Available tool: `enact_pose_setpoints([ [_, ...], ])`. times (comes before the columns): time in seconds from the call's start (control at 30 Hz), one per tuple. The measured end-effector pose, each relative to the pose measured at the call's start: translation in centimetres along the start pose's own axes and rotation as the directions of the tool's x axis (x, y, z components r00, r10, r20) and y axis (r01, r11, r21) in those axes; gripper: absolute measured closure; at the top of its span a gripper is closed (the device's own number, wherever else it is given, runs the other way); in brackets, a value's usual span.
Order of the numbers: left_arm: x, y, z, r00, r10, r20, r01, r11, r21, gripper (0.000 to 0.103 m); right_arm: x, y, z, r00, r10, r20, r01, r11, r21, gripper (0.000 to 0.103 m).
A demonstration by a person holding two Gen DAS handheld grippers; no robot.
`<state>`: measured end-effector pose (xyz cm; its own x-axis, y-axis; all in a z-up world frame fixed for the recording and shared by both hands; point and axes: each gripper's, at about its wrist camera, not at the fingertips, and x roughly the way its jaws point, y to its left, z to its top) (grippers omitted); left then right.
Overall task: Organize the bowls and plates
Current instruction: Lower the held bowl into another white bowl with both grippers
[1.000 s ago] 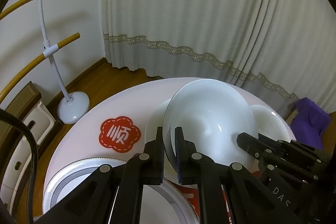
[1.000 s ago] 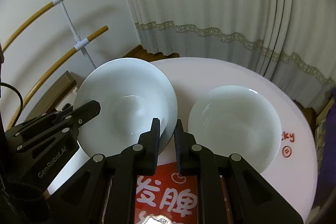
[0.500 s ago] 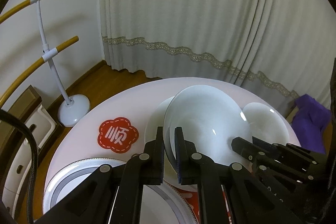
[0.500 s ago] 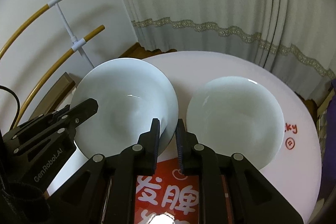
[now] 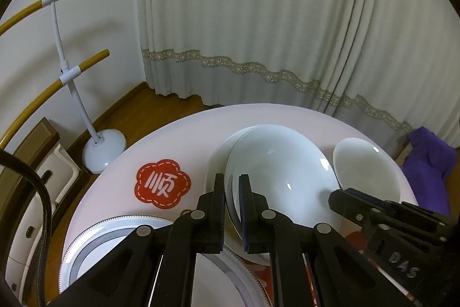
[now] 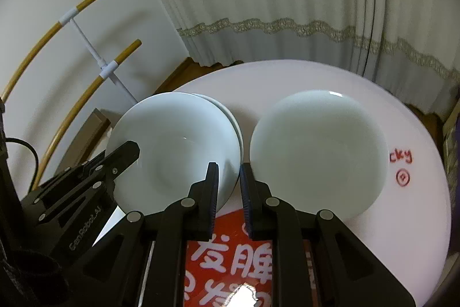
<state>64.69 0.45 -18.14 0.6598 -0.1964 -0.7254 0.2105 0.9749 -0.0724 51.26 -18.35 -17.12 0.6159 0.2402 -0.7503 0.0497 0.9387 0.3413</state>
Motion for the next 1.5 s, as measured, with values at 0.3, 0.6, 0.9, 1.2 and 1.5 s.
enact_pose_setpoints([
  [0.3,-0.1,0.0,0.1,1.0,-0.002,0.007,0.002,1.0,0.017,0.098,-1.6,0.0,-0.6,0.998,0.067,0.018,-0.068,0.997,0.047,0.086],
  [0.6,-0.1,0.2,0.1,1.0,-0.004,0.006,0.004,1.0,0.013,0.099,-1.0,-2.1,-1.7,0.989,0.15,0.012,-0.149,0.969,0.198,0.086],
  [0.9,0.1,0.1,0.1,1.0,-0.002,0.005,0.002,1.0,0.012,0.098,0.6,-3.5,-1.8,0.978,0.21,-0.012,-0.199,0.943,0.267,0.086],
  [1.2,0.3,0.1,0.1,1.0,0.006,-0.002,-0.005,1.0,0.004,0.097,1.1,-4.1,-1.5,0.97,0.245,-0.006,-0.232,0.925,0.3,0.09],
  [1.5,0.1,-0.1,0.2,0.999,0.039,-0.01,-0.039,0.999,-0.014,0.096,1.5,-3.2,-0.8,0.972,0.233,-0.016,-0.218,0.931,0.294,0.091],
])
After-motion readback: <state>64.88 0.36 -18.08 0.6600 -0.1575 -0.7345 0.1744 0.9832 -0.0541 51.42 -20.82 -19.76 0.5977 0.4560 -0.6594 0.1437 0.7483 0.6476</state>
